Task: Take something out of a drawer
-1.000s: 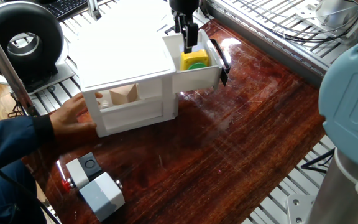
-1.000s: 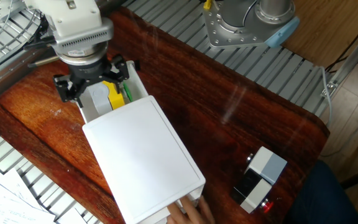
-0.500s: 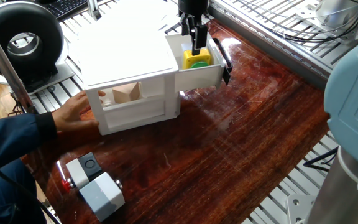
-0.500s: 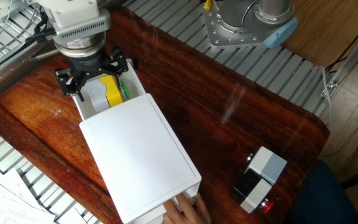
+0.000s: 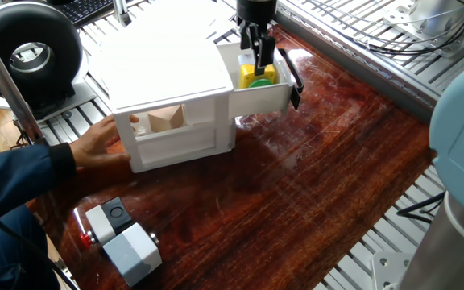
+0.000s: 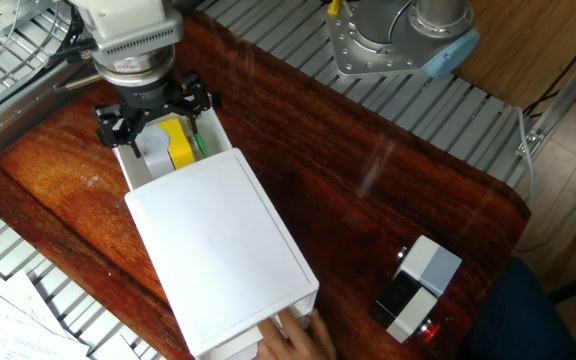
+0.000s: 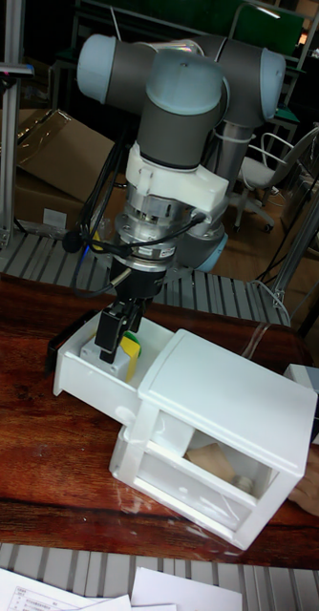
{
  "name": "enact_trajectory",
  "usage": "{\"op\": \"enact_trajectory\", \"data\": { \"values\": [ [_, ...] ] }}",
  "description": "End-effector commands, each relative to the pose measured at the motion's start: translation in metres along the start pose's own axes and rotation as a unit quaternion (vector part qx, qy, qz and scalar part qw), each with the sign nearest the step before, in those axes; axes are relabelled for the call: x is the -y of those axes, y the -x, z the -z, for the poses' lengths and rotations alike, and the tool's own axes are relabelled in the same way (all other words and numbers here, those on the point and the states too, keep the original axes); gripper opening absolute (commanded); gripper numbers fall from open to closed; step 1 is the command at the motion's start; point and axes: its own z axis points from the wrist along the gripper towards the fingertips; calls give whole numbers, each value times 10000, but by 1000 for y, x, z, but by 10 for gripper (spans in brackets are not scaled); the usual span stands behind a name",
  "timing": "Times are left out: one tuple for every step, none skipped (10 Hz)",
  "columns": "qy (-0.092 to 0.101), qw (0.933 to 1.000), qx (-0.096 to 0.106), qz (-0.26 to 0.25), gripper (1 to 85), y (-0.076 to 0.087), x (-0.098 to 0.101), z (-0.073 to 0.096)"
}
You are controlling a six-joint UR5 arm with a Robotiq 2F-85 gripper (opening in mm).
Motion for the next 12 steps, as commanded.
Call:
{"op": "enact_trajectory", "data": {
  "values": [
    [-20,10000,86,-11,787,0,-3,-5],
    [-34,10000,92,-4,787,0,-2,-5],
    [-66,9999,96,35,787,-2,3,-7],
    [-70,9999,106,65,787,-5,7,-8],
    [-53,9999,107,88,787,-7,9,-8],
    [-56,9999,100,88,787,-8,10,-9],
    [-65,9999,79,73,787,-8,11,-10],
    [-57,9999,76,58,787,-8,11,-12],
    [-41,9999,94,42,787,-7,11,-14],
    [-25,9999,113,34,787,-7,11,-15],
    [2,9999,119,4,787,-6,9,-15],
    [53,9999,139,-58,787,-5,7,-16]
  ]
}}
